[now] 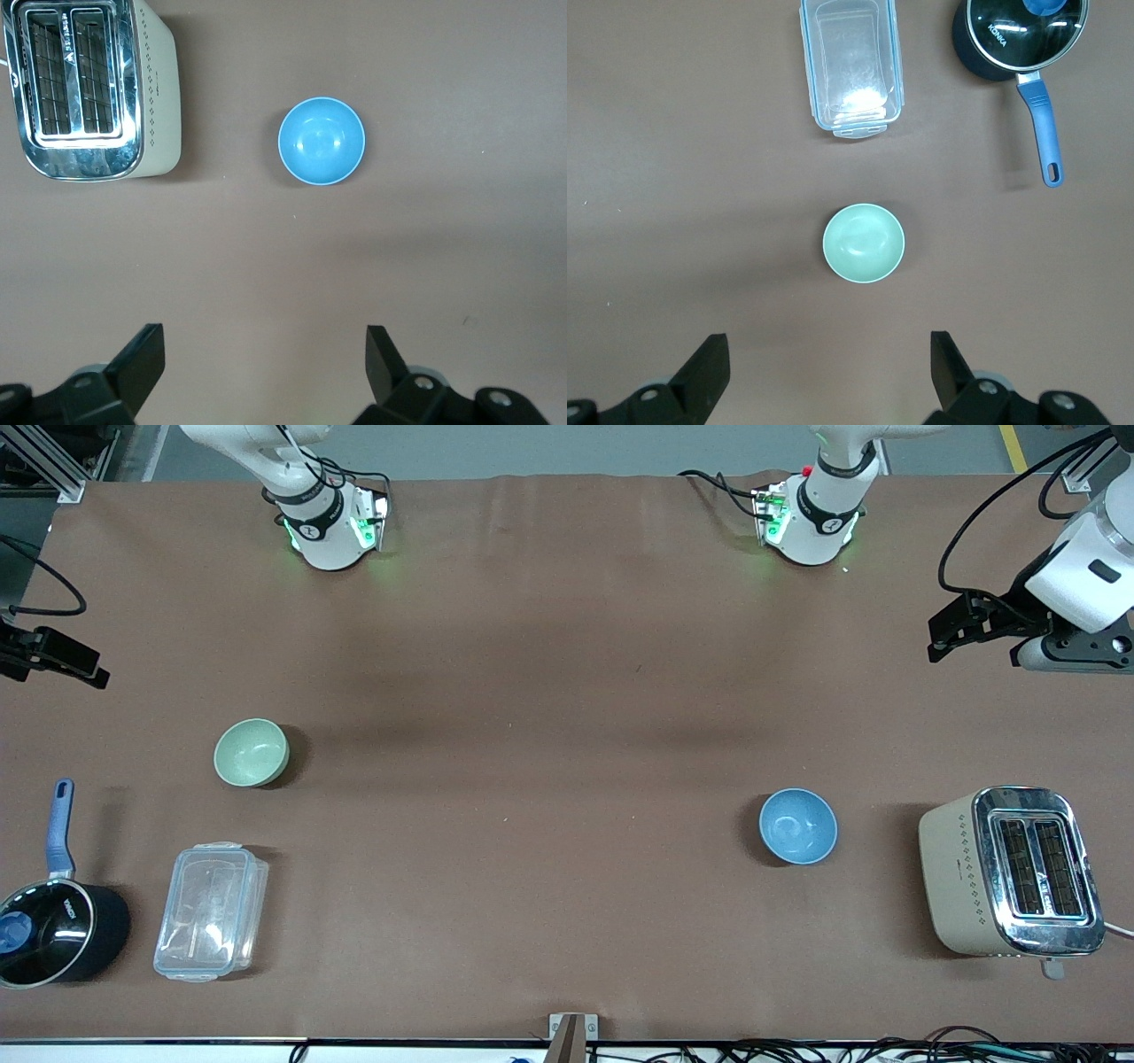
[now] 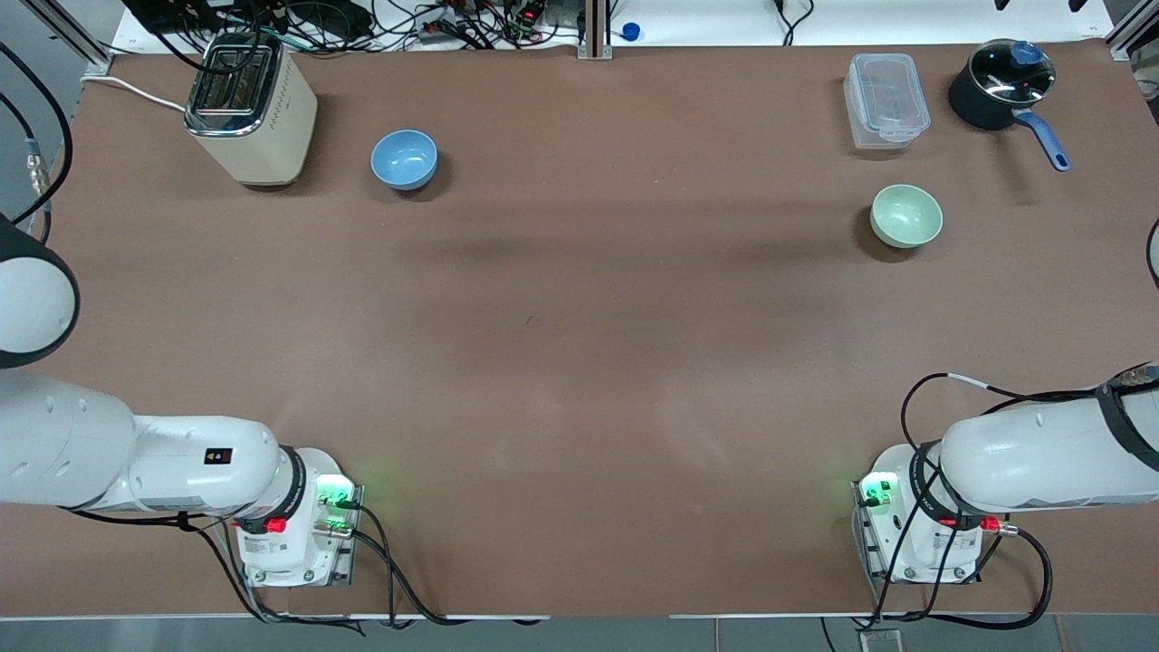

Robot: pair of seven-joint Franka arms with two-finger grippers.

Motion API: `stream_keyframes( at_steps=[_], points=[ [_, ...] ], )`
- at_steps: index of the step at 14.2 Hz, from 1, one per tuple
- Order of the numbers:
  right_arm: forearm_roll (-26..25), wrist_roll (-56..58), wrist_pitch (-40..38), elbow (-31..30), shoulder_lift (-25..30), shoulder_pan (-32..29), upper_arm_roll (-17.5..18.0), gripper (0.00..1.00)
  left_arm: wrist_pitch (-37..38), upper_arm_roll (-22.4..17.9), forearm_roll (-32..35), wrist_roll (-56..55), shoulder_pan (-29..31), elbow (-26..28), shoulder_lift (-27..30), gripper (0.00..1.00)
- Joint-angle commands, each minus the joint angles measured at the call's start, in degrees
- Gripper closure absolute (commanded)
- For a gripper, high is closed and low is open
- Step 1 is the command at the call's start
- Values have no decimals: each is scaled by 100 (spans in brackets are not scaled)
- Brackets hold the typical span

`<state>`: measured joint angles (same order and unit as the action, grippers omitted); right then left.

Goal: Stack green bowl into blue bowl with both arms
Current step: 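Reach the right gripper to the green bowl while the left gripper reaches the blue bowl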

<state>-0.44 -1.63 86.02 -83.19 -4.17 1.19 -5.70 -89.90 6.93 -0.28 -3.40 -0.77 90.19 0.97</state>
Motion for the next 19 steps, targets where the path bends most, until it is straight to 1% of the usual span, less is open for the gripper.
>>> stream_keyframes(
  at_steps=[1,3,4,5,9,10,11,13,14,15,16,17,18,19],
  points=[
    [79,-57,12,-153,170,-22,8,0,148,55,151,68,68,-107,9,0],
    [79,-57,3,-153,170,-22,8,0,122,72,353,59,50,-151,-157,0],
    [79,-57,3,-153,170,-22,8,0,70,81,423,7,50,-160,-437,0],
    [79,4,-6,-162,162,-22,8,0,-218,81,398,-11,59,-151,-753,0],
    [62,347,11,-451,144,-109,-1,0,-2193,81,433,-238,59,507,-1887,0],
    [62,373,90,-618,118,-214,-1,0,-2633,81,433,-327,68,586,-2203,0],
    [62,469,308,-863,92,-302,8,0,-2916,72,441,-380,59,596,-2493,0],
    [62,812,1080,-1714,109,-425,-1,0,-3488,72,433,-424,59,587,-2986,0],
    [62,918,1449,-2066,109,-531,-1,0,-3612,72,433,-442,76,579,-3154,1],
    [62,1084,1949,-2461,109,-610,-1,0,-3683,72,433,-459,68,578,-3277,9],
    [62,1225,2459,-2856,100,-672,-1,0,-3692,72,433,-468,68,570,-3366,21],
    [62,1322,3047,-3269,100,-733,-1,0,-3727,72,433,-468,59,578,-3453,31],
    [62,1340,3705,-3735,83,-777,-1,0,-3771,72,433,-468,59,578,-3541,36],
    [62,1367,4199,-4087,48,-813,-1,0,-3789,72,433,-468,59,578,-3577,42]
  ],
)
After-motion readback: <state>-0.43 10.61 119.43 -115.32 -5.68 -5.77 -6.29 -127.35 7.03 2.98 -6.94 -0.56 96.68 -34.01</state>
